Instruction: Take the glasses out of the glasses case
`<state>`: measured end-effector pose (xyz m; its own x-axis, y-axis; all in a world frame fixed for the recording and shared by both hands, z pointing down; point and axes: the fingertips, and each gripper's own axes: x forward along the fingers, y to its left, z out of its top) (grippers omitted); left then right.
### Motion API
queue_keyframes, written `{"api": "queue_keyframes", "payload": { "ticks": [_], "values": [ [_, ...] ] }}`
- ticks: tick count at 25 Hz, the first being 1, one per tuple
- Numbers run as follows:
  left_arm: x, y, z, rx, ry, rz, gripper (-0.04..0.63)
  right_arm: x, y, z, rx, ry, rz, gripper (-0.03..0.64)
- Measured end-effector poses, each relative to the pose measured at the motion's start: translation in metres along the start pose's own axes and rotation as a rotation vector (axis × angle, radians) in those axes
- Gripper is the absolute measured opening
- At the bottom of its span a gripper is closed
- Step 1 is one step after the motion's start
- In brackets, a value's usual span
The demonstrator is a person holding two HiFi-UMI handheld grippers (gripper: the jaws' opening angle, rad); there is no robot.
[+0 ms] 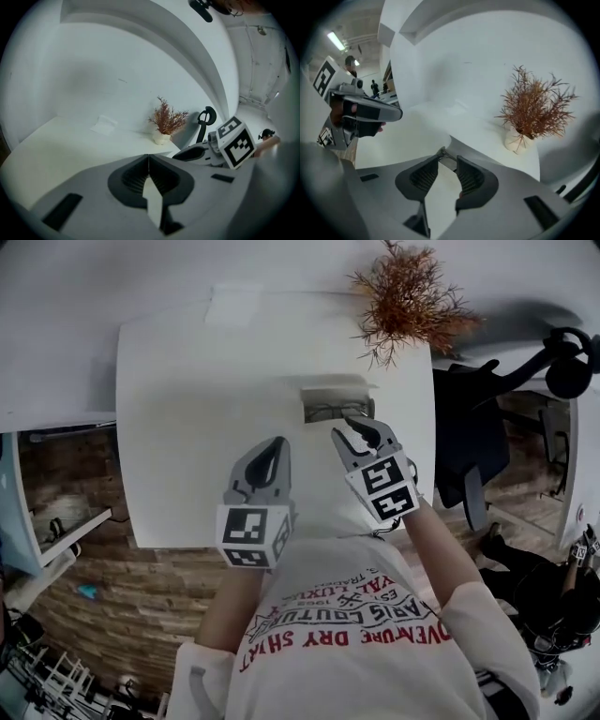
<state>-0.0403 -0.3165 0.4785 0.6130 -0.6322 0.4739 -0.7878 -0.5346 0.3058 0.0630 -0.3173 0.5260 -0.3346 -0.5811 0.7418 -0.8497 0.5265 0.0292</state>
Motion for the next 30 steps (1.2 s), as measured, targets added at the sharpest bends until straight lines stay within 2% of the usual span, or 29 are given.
{"api": "queue_keyframes", "payload": {
  "ticks": [1, 5, 10, 17, 21, 30],
  "values": [
    [0.001, 0.002, -0.002, -0.005, 0.005, 0.007, 0.008, 0.006, -0.001, -0.001, -0.042, 0.015, 0.011, 0.148],
    [0.003, 0.005, -0.011, -0.032, 0.02, 0.028, 0.008, 0.027, -0.011, -0.003, -0.201, 0.052, 0.029, 0.143],
    [0.004, 0.006, -0.019, -0.042, 0.044, 0.033, 0.008, 0.05, -0.016, -0.015, -0.42, 0.182, 0.124, 0.132],
    [0.006, 0.007, -0.023, -0.055, 0.057, 0.042, 0.008, 0.065, -0.024, -0.032, -0.579, 0.295, 0.185, 0.094],
    [0.008, 0.006, -0.027, -0.061, 0.065, 0.045, 0.008, 0.071, -0.027, -0.037, -0.621, 0.314, 0.191, 0.055],
    [0.009, 0.005, -0.028, -0.065, 0.067, 0.054, 0.008, 0.074, -0.028, -0.039, -0.774, 0.305, 0.225, 0.028]
  ]
}}
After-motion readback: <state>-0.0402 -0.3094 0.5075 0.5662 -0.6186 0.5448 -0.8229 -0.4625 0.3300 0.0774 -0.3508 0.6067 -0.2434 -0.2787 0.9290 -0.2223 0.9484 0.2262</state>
